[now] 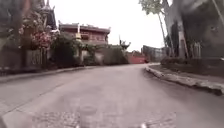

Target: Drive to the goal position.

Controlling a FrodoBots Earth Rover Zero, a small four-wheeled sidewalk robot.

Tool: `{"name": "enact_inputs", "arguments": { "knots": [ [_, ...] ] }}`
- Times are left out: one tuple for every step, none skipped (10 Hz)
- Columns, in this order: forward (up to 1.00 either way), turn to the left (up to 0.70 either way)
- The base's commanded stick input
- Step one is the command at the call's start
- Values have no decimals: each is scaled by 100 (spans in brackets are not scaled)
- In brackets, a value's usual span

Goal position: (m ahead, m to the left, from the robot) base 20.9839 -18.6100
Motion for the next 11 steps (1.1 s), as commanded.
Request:
{"name": "enact_inputs", "arguments": {
  "knots": [
    [100,0],
    [100,0],
    [100,0],
    [100,0],
    [100,0],
    [100,0],
    [100,0],
    [100,0],
    [100,0],
    [100,0],
    [100,0]
  ]
}}
